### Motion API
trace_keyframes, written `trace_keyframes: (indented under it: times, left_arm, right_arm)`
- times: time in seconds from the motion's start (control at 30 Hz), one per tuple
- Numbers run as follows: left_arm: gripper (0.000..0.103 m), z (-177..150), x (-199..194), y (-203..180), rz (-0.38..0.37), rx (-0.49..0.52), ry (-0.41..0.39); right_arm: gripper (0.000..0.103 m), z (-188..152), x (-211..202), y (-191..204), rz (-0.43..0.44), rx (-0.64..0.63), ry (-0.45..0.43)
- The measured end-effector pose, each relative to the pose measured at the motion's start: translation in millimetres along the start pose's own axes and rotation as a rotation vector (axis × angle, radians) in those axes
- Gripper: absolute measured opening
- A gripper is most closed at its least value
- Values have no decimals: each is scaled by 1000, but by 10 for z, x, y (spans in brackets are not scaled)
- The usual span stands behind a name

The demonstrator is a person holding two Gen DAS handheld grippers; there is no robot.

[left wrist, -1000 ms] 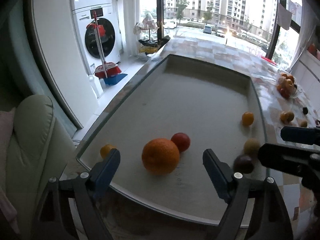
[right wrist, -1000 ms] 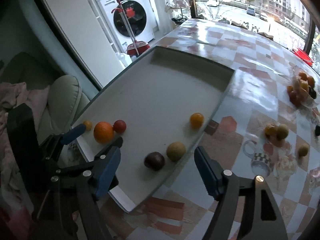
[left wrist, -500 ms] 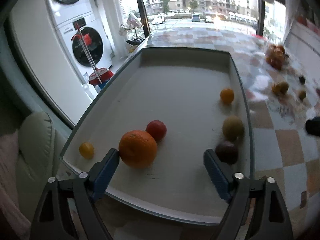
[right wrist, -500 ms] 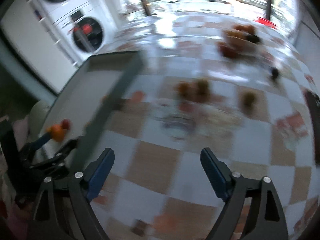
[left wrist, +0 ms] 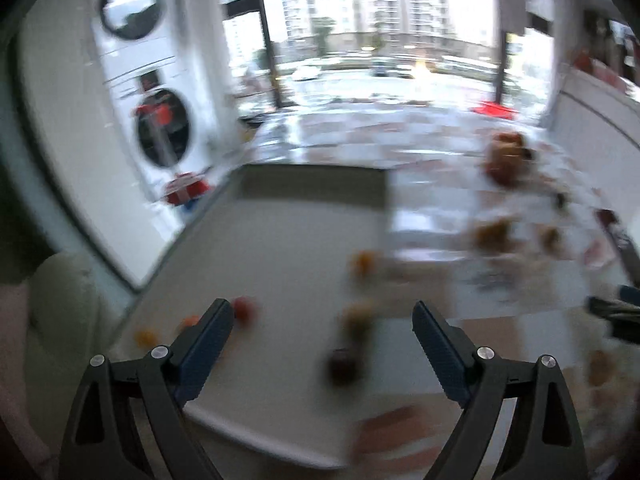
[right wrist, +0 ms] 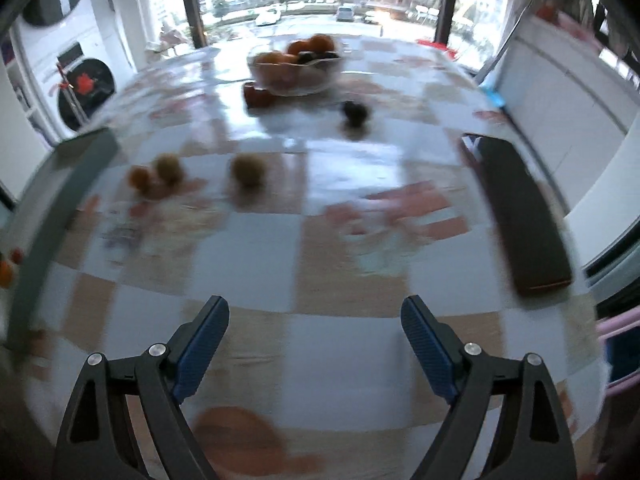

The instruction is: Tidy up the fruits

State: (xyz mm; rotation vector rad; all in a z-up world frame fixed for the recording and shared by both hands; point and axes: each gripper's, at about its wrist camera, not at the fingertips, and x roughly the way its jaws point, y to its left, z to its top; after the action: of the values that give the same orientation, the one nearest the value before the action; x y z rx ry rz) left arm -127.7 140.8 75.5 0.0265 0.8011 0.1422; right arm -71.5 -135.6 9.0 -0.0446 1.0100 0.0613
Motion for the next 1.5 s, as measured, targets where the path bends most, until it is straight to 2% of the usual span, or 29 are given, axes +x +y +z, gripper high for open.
trace_keyframes:
  times: [0.07, 0.1, 0.17, 0.23, 0.4, 0.47, 0.53, 1.5]
  left_arm:
    - [92, 11, 47, -245, -57, 35, 28]
    - [92, 6, 91, -371, -86, 46, 47]
    - [92, -39, 210, -633, -129, 59, 76]
    - [92, -93, 318, -842, -128, 66, 85]
    - [94, -196, 546, -1072, -120, 69, 129]
    - [103, -258, 574, -1025, -117, 33, 127]
    - [102, -243, 589, -949, -147, -3, 133]
    - [102, -264, 571, -957, -144, 8, 130]
  right_arm:
    - [96, -40, 55, -112, -3, 6, -2]
    - [102, -51, 57, -143, 2, 16, -8]
    - [103, -85, 73, -178, -4, 14, -16]
    - [103, -105, 67, -178, -9, 7, -34]
    - [103, -133, 65, -178, -9, 8, -55]
    - [103, -136, 67, -182, -9, 8, -55]
    - [102, -145, 60, -179, -9, 8, -56]
    - [103, -148, 61, -183, -8, 8, -59]
